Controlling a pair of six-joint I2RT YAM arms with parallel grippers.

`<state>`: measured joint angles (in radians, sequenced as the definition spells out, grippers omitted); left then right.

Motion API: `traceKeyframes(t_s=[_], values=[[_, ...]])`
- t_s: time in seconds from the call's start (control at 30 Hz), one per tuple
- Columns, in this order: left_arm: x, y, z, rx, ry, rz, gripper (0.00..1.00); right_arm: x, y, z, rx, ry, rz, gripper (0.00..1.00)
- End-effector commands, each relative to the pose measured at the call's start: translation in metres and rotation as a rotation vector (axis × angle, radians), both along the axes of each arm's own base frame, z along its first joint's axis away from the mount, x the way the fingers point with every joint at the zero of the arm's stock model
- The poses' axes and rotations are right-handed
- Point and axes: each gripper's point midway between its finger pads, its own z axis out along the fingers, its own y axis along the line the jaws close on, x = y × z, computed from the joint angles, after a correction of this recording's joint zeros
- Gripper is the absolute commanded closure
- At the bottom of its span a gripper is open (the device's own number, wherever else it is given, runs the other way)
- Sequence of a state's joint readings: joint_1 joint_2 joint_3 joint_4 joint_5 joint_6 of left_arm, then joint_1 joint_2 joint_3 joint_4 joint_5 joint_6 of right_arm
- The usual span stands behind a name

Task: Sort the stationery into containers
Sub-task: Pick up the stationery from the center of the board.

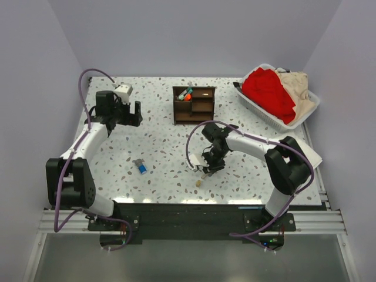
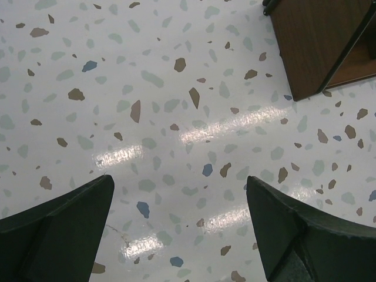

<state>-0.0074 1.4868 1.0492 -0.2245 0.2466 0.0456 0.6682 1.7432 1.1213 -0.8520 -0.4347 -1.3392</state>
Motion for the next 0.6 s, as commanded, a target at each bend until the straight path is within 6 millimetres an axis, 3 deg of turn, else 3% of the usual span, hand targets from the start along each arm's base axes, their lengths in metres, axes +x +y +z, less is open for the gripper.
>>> traceKeyframes(t_s=[0.0,0.1,0.13,0.33,0.4,0.47,0.53,0.57], values=[[0.009,0.002,0.004,-0.005,-0.040,0.005,0.00,0.008,0.008,-0.001,0.027,-0.046,0.015,0.68],[0.007,0.000,0.002,-0.018,-0.033,0.003,0.00,0.010,0.011,-0.005,0.024,-0.051,0.006,0.72],[0.007,0.000,0.001,-0.021,-0.031,0.001,0.00,0.011,0.011,-0.006,0.021,-0.050,-0.001,0.79],[0.007,0.000,-0.003,-0.021,-0.024,0.002,0.00,0.008,0.007,-0.008,0.008,-0.047,-0.019,0.91],[0.008,-0.002,-0.004,-0.028,-0.021,-0.001,0.00,0.010,0.008,-0.003,0.009,-0.044,-0.060,1.00],[0.009,-0.003,-0.005,-0.034,-0.019,-0.006,0.00,0.016,0.012,0.006,0.021,-0.011,-0.186,1.00],[0.010,-0.004,-0.007,-0.041,-0.018,-0.010,0.00,0.036,0.016,0.027,0.080,0.039,-0.328,1.00],[0.010,-0.005,-0.009,-0.043,-0.013,-0.013,0.00,0.046,0.010,0.034,0.087,0.092,-0.480,1.00]])
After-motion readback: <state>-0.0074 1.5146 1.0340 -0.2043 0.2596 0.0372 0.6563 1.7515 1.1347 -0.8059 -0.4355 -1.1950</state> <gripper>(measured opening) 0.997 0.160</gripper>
